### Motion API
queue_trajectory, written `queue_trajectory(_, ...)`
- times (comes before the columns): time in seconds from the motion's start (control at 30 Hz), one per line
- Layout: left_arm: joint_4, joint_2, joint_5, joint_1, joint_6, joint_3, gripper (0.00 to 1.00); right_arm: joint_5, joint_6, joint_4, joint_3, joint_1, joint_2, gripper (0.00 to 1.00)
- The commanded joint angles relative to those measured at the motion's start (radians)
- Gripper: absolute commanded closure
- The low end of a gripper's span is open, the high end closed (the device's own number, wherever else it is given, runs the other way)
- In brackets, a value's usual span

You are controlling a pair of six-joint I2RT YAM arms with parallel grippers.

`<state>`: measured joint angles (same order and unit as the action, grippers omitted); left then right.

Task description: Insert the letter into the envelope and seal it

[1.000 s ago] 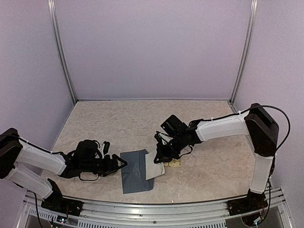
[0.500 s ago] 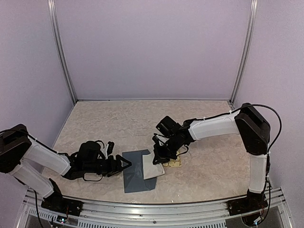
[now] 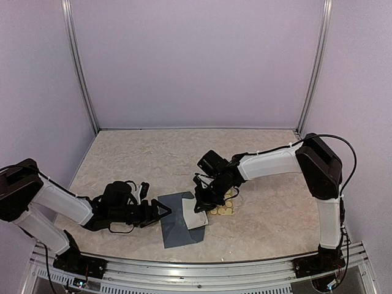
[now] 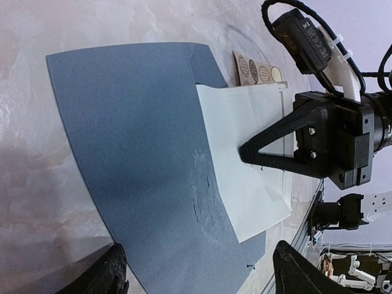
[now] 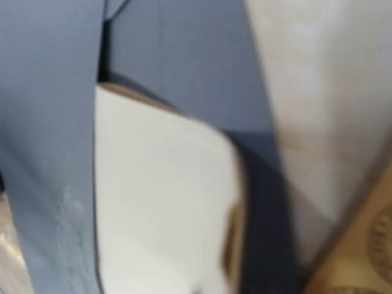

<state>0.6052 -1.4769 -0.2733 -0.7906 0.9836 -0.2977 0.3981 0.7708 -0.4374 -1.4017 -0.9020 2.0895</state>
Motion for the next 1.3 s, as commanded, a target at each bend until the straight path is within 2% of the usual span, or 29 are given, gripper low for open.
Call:
queue_trajectory(0.0, -0.07, -0.035, -0.013, -0.014, -0.005, -0.01, 0.22, 0.03, -0.004, 0.022, -0.024, -0.017, 0.029, 1.0)
queue_trajectory(0.43, -0.055, -0.071, -0.016, -0.019, -0.016, -0.036, 0.22, 0.121, -0.029, 0.091, -0.049, -0.036, 0.064, 1.0)
queue_trajectory(0.6, -0.057, -0.072, -0.003, -0.027, -0.013, -0.041, 0.22, 0.061, -0.035, 0.066, -0.062, -0.04, 0.041, 1.0)
queue_trajectory(0.83, -0.119, -0.006, 0.025, -0.028, -0.021, -0.047, 0.21, -0.049, -0.093, -0.072, -0.058, -0.041, -0.047, 0.61)
queue_trajectory(0.97, -0.156, 0.027, 0.036, -0.031, -0.027, -0.059, 0.21, -0.117, -0.122, -0.161, -0.066, -0.047, -0.077, 0.5)
queue_trajectory(1.07, -0.174, 0.045, 0.048, -0.034, -0.031, -0.066, 0.21, -0.147, -0.128, -0.187, -0.054, -0.049, -0.095, 0.49)
queue_trajectory(1.27, -0.165, 0.027, 0.049, -0.041, -0.025, -0.06, 0.22, -0.128, -0.113, -0.143, -0.012, -0.058, -0.092, 0.6)
